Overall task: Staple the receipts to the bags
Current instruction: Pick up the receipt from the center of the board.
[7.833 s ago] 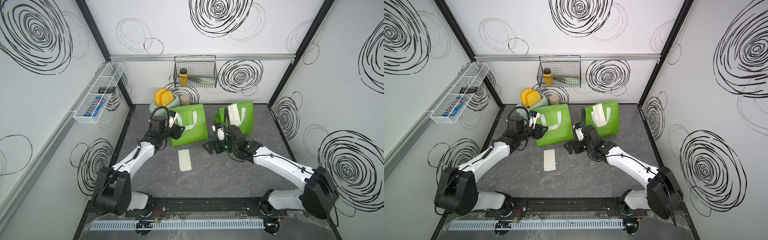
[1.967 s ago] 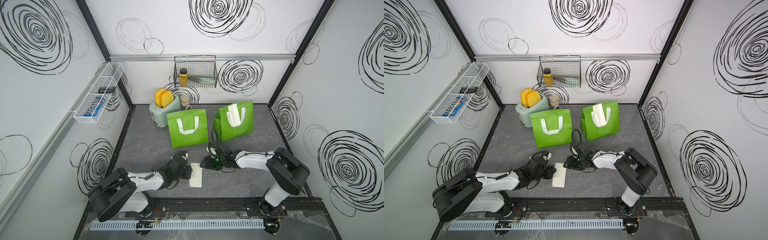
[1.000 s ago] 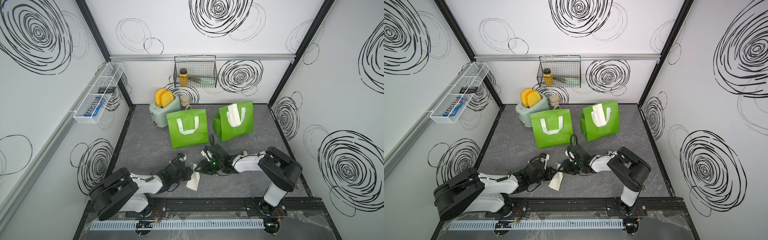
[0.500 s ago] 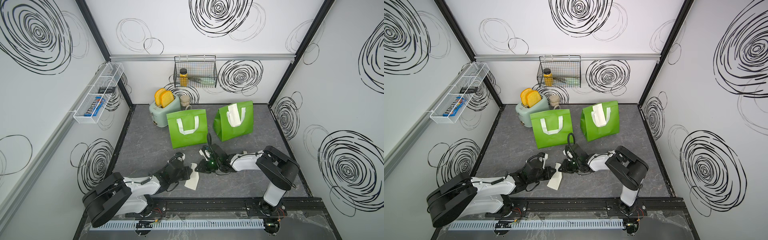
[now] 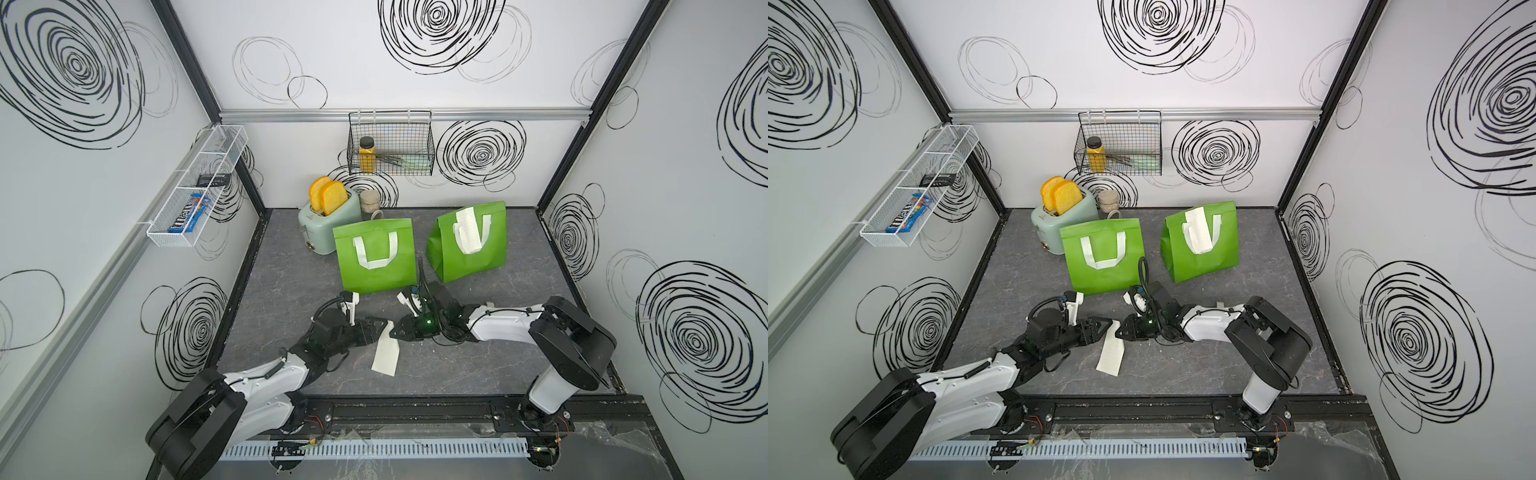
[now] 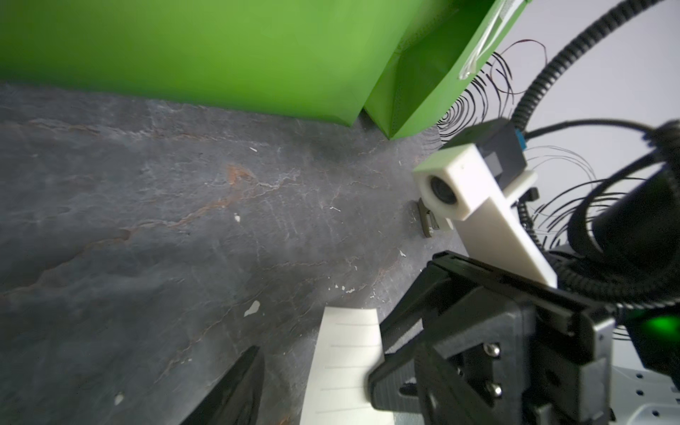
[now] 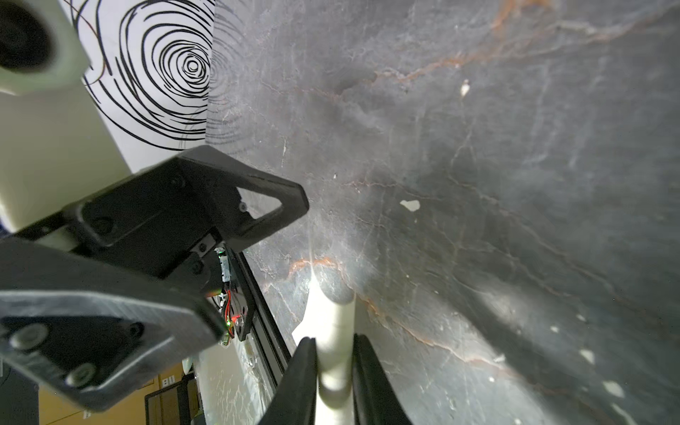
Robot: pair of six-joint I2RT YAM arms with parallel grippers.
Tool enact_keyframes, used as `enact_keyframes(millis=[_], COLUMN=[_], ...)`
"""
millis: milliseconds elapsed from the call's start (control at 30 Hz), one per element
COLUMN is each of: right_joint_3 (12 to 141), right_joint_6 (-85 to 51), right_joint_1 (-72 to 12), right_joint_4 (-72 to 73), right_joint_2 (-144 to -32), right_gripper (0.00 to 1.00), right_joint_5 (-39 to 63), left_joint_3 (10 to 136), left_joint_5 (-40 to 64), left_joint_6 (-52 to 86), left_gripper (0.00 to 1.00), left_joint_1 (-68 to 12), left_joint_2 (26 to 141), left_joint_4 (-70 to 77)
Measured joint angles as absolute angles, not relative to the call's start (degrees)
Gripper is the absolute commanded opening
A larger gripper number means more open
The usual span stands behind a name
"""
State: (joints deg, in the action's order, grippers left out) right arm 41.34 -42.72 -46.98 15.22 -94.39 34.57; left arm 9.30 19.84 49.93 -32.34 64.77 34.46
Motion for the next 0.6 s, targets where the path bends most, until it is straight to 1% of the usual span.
enact_keyframes(millis=[67,200,300,433,467,600], right_joint_3=[41.3,41.5,41.6,41.6,41.6,41.6], right_joint_6=[-42.1,-41.1,-40.4,-39.7,-39.6,-39.3], right_joint_1=[-46.3,-45.0,-44.2,-43.2,-43.0,-42.7], right_joint_4=[15.2,15.1,14.4,14.0,14.0,14.0], right_joint_2=[-93.9,-93.4,-92.9,-91.5,-91.1,-90.1], right_gripper=[0.22,0.22,0.22,0.22,0.22,0.23], right_joint_5=[35.4,36.8,37.5,38.5,38.7,39.4], left_joint_3=[8.6,7.7,7.2,6.8,6.8,6.8], left_joint_5=[22.0,25.6,27.8,29.6,29.8,30.2], left_joint_6=[50.7,52.5,53.8,55.2,55.3,56.0], left_gripper=[0.66,0.59,0.57,0.56,0.53,0.31], left_joint_1=[-32.3,-32.3,-32.3,-32.3,-32.3,-32.3], left_joint_2=[66.0,67.9,69.1,70.4,70.7,71.4], left_joint_4=[37.8,43.9,48.0,51.7,52.0,53.1])
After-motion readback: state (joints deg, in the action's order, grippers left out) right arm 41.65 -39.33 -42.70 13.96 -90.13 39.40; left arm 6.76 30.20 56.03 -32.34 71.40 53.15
